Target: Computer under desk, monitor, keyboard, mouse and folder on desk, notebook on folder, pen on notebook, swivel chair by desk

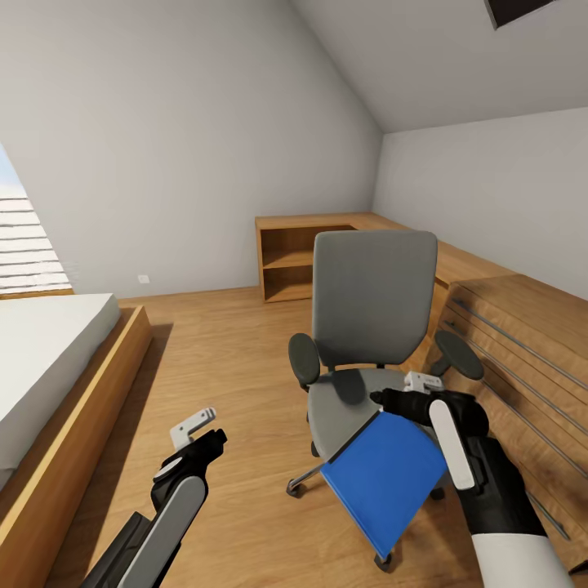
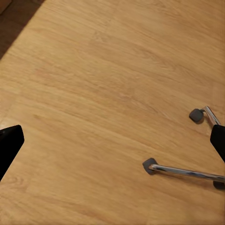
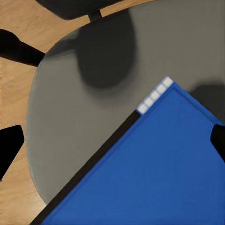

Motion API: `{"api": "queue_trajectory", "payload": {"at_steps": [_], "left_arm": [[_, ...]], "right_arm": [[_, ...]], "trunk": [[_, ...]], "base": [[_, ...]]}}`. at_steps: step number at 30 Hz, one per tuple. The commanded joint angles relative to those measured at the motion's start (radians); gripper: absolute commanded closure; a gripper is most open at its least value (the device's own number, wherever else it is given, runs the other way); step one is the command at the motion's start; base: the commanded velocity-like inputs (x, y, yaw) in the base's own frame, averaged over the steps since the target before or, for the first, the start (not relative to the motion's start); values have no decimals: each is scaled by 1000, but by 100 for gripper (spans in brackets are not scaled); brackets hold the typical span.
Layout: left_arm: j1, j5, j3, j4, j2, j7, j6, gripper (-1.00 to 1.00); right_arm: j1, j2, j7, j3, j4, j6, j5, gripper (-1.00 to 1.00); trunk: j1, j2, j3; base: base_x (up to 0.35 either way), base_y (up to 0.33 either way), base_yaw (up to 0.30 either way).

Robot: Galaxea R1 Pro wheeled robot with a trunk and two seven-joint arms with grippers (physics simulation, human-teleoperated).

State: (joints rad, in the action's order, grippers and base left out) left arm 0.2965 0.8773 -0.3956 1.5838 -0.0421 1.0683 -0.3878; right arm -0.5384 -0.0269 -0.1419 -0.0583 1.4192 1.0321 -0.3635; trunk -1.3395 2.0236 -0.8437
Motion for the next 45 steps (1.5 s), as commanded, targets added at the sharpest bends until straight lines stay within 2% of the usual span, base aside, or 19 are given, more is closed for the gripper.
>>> {"api": "queue_trajectory", "payload": {"at_steps": [1,2,9,14,27,40,45], "left_arm": [[1,3,-2,2,-1,7,-6,-100],[1,3,-8,5,-1,7,-6,-100],[1,3,-9,6,-1,7,-6,-100],[1,3,-9,7,-1,7,-6,-100],[1,3,-9,7,-1,7,-6,-100],[1,3,-9,7,-1,7,-6,-100],[1,3,-9,7,-1,7,-6,-100]], "right_arm": [[0,0,-9,-1,1,1,-11,-100],[2,-1,-8,-73,2,-31,-16,-100],[2,-1,3,-122,3,-37,-17,-100],[3,-1,11,-134,3,-38,-17,-100],[3,2,15,-136,1,-38,-17,-100],[3,3,14,-137,1,-37,-17,-100],[3,2,13,-137,1,-37,-17,-100]], "trunk": [[0,0,-1],[0,0,-1],[0,0,-1],[0,0,-1],[0,0,-2],[0,0,-12],[0,0,-15]], "base": [[0,0,0],[0,114,-81],[-24,219,-190],[-75,299,-253],[-178,278,-255],[-286,95,-44],[-78,4,-2]]}}
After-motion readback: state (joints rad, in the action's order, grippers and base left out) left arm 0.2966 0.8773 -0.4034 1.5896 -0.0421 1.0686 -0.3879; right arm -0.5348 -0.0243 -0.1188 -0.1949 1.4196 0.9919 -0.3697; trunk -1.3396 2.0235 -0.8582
